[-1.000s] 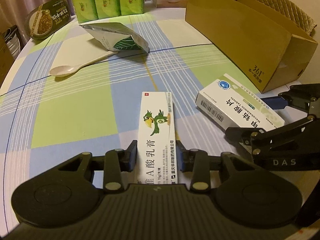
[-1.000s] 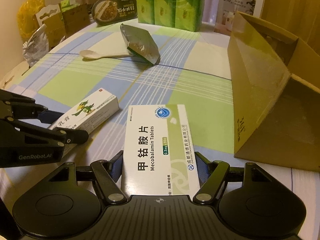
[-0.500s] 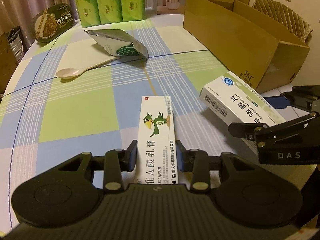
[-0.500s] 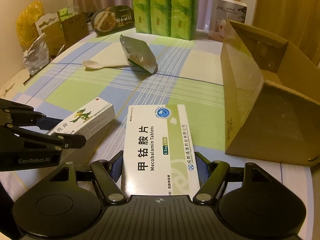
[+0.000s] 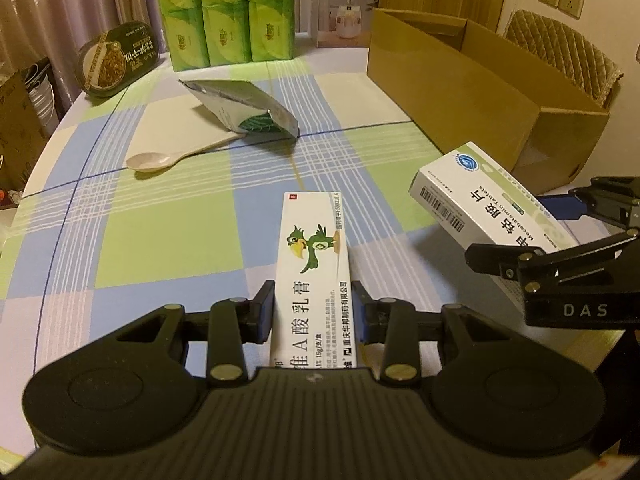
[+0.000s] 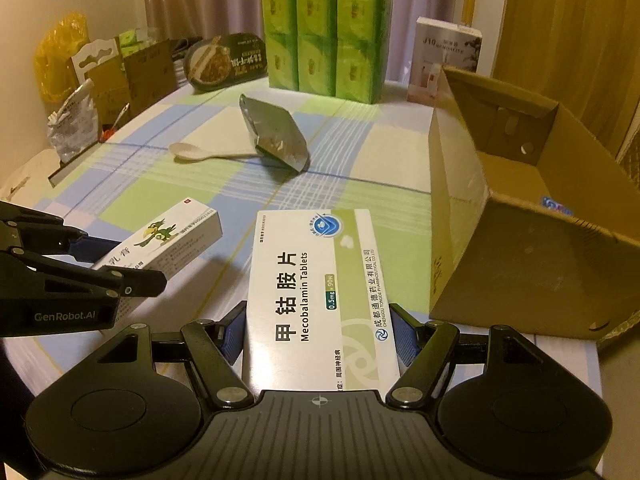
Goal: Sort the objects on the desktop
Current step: 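Carry both medicine boxes in both tools over the cardboard box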
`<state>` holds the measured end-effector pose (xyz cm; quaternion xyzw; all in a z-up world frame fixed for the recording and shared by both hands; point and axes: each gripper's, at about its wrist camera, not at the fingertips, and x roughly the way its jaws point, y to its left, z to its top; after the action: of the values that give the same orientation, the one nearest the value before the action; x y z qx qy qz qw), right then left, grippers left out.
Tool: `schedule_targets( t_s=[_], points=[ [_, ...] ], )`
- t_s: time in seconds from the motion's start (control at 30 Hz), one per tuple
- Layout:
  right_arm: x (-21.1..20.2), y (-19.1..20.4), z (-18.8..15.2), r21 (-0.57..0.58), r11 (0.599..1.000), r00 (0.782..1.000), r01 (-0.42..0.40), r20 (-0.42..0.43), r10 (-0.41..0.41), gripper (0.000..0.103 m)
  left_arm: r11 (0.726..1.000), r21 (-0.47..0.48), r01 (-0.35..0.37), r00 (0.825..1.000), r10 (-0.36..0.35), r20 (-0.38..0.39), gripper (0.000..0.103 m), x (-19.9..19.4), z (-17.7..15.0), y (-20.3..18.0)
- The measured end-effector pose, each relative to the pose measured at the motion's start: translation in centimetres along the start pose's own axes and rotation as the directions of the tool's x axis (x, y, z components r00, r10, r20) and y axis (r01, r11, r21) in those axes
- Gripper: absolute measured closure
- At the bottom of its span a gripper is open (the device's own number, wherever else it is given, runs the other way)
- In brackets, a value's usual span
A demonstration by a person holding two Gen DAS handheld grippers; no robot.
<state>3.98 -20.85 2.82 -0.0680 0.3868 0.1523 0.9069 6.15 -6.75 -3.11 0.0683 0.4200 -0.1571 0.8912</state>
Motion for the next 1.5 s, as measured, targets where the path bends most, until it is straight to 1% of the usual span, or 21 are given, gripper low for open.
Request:
schedule_targets(
  t_s=[0.27, 0.53, 0.73, 1.13, 1.5],
  points=[
    [-2.3, -0.1, 0.8, 0.004, 1.0, 0.998, 0.011, 0.055, -0.011, 0.035, 1.0, -0.002, 0.004, 0.999, -0.004, 0.037, 0.07, -1.8, 0.7, -0.9],
    [-4.6, -1.4, 1.8, 0.021, 0.999, 0.993, 0.04, 0.106, -0.042, 0.035, 1.0, 0.011, 0.025, 0.997, -0.026, 0.074, 0.07, -3.2, 1.8, -2.4],
    [-6.0, -3.1, 2.5, 0.043, 0.997, 0.988, 0.071, 0.136, -0.076, 0.035, 0.998, 0.029, 0.049, 0.994, -0.051, 0.098, 0.07, -3.9, 3.0, -3.9],
    [-8.2, -7.3, 3.5, 0.088, 0.988, 0.973, 0.127, 0.18, -0.142, 0.035, 0.991, 0.068, 0.117, 0.982, -0.126, 0.138, 0.07, -4.1, 6.4, -7.3],
    [-9.0, -11.1, 4.1, 0.117, 0.977, 0.959, 0.178, 0.201, -0.199, 0.035, 0.981, 0.101, 0.162, 0.971, -0.177, 0.16, 0.07, -3.7, 9.7, -10.3]
  ],
)
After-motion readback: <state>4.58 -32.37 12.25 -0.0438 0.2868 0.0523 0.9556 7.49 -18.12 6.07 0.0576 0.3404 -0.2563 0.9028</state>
